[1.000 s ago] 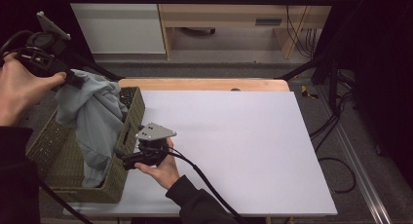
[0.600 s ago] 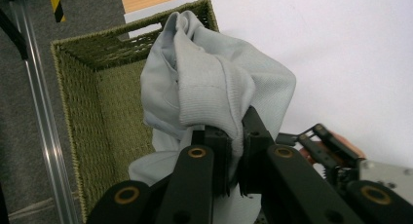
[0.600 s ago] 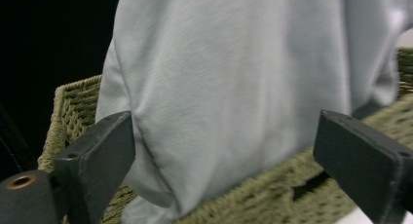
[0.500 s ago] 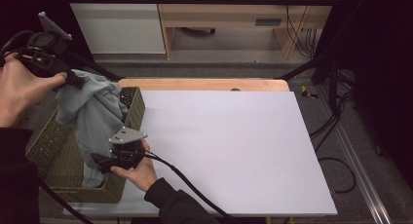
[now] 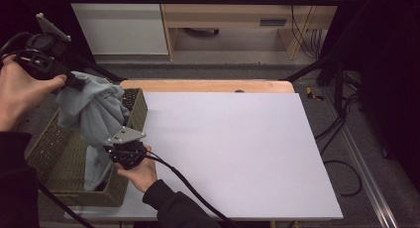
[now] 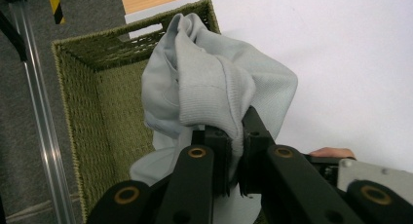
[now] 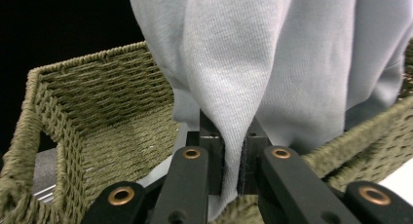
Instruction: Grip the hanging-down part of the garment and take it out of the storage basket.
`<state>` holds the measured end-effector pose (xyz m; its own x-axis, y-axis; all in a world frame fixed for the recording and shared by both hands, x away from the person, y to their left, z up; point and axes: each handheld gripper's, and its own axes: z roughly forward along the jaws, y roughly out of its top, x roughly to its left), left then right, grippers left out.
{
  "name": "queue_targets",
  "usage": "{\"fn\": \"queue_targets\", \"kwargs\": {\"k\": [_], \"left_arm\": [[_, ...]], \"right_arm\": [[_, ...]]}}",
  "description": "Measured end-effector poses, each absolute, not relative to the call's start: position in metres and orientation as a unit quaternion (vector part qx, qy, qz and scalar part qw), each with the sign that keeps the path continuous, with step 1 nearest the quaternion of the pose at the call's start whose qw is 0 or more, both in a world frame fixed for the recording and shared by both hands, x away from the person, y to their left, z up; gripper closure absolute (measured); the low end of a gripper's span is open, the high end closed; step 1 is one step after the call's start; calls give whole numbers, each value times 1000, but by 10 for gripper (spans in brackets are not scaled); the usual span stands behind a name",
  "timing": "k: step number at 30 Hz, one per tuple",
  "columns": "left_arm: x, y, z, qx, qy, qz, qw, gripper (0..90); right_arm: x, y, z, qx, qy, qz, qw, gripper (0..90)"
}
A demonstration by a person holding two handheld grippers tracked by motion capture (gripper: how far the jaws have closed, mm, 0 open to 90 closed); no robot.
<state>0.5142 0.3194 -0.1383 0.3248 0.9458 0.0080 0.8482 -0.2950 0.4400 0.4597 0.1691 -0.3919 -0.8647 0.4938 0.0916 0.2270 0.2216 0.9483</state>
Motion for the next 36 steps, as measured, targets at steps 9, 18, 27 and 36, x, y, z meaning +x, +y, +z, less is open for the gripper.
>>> {"fn": "queue_targets", "kwargs": {"k": [9,18,27,36], "left_arm": [[511,327,-135,788,569,138,190,846],[507,332,-133,783,572,142,198,846],[506,329,-132,784,569,139,204,846],[505,323,-128,787,561,137,216,846]], "right_arm": [[456,138,-364,227,751,606,130,858],[457,96,-329,224,726,630,161,862],[455,67,-294,220,708,643,195,866],[452,49,-269,217,687,658,220,867]]}}
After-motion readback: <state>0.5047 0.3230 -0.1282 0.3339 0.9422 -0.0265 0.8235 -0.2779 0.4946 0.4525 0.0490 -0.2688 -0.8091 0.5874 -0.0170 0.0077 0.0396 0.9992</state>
